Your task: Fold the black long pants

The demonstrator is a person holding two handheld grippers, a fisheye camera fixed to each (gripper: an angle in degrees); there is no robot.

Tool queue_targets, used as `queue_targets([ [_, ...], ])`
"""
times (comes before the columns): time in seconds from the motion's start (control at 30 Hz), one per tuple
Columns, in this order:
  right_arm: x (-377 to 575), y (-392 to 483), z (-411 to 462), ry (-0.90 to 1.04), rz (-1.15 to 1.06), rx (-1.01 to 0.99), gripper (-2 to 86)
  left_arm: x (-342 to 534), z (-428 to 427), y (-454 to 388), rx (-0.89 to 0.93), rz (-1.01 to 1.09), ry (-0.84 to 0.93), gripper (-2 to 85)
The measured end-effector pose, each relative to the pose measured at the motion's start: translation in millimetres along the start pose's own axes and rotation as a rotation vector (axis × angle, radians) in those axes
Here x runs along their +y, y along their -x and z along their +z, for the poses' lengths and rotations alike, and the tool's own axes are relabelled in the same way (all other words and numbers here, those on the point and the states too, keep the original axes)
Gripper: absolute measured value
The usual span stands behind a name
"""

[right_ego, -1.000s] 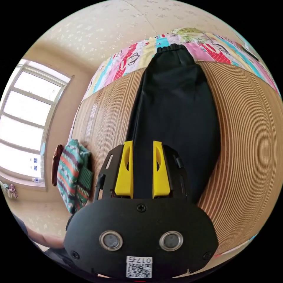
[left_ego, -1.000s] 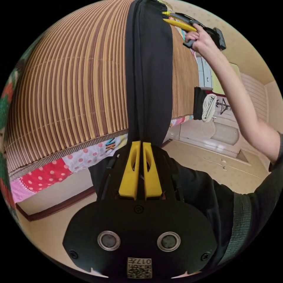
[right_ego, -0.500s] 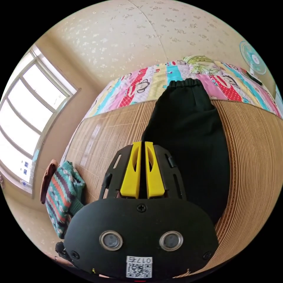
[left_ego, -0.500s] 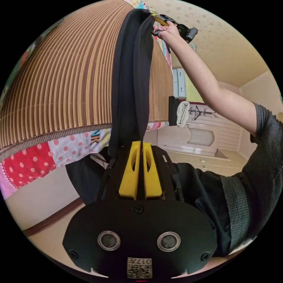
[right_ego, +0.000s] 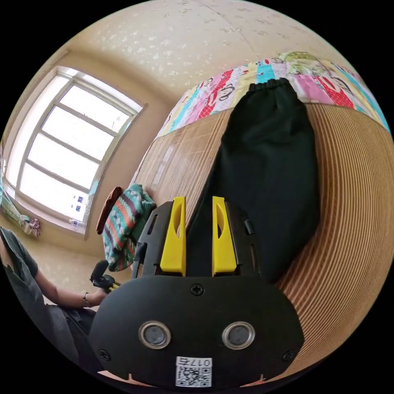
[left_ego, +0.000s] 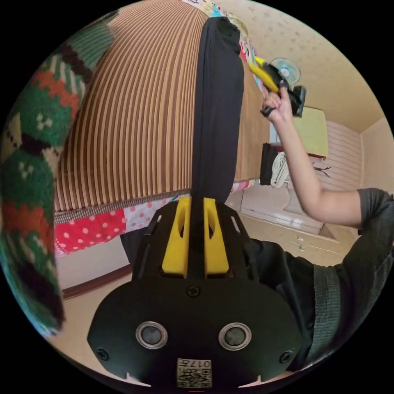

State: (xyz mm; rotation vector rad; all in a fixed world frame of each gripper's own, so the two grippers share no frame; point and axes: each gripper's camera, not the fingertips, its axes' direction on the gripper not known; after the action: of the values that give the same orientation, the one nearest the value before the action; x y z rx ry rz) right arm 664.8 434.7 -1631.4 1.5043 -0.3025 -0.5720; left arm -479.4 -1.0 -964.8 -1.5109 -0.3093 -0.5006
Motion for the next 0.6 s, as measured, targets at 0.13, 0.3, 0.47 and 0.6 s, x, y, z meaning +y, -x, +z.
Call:
queue_targets([
  [0.13,80.0,-72.2,-66.6,0.029,0.279,-0.039,13.1,-50.8,13.6,6.1,0.102,-0.046,-0.023,11.6],
  [0.3,128.4,-115.5,-91.6,0.124,0.429,-0.174,14.6,-135.0,21.5,-7.3,0.048,-0.008,-0.11,12.5],
  [0.47,114.9,-119.7,-78.6,0.135,0.42,-0.273,14.2,-188.2,29.7,-16.3,0.082,-0.004,-0.099,11.6],
  [0.6,83.9,-120.5,-53.2,0.111,0.424,-0.391,10.3,-199.0,42.4,-16.5,0.074,-0.034,-0.041,7.1],
])
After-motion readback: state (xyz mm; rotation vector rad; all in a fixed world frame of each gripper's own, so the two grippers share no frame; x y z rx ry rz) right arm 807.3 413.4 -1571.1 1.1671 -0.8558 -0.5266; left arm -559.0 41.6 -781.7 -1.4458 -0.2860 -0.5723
